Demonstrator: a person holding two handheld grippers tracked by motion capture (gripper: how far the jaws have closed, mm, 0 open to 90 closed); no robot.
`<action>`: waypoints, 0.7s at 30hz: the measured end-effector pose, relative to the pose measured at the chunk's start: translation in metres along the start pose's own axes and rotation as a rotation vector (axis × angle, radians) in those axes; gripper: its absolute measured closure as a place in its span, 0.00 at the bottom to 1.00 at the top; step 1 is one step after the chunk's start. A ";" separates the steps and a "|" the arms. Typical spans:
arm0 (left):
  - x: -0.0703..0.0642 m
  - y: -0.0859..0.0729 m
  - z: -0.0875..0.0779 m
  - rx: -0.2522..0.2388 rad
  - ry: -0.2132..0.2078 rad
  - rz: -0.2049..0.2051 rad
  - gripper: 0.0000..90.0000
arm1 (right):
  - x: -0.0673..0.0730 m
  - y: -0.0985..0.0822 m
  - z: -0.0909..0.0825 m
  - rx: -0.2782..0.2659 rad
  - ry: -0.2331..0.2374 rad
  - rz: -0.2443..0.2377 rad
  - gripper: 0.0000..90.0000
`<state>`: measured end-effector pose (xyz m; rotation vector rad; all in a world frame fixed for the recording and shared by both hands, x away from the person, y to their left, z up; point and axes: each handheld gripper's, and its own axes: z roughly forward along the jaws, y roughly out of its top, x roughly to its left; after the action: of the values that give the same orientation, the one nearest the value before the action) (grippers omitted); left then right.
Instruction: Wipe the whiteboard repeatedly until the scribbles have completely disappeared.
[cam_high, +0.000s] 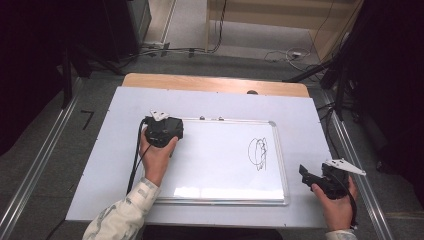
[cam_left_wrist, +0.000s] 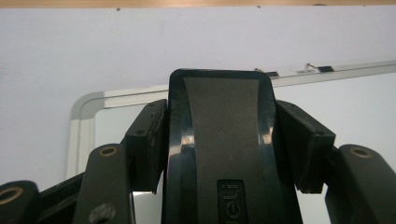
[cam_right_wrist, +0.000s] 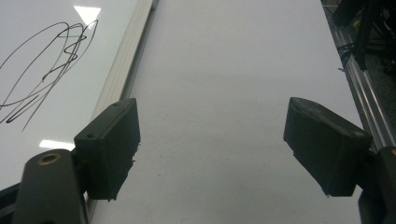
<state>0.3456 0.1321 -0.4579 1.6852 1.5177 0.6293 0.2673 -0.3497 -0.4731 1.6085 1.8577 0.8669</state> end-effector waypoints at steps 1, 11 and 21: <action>-0.002 0.000 0.000 0.001 -0.007 0.006 0.45 | 0.000 0.000 0.000 0.000 0.000 0.000 0.19; -0.020 0.000 0.004 0.007 -0.045 0.025 0.45 | 0.001 0.000 0.000 0.002 0.000 -0.001 0.19; -0.045 0.001 0.006 0.010 -0.102 0.063 0.45 | 0.001 0.000 -0.001 -0.001 -0.007 0.004 0.19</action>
<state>0.3436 0.0874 -0.4544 1.7518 1.4032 0.5610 0.2662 -0.3491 -0.4722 1.6133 1.8493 0.8630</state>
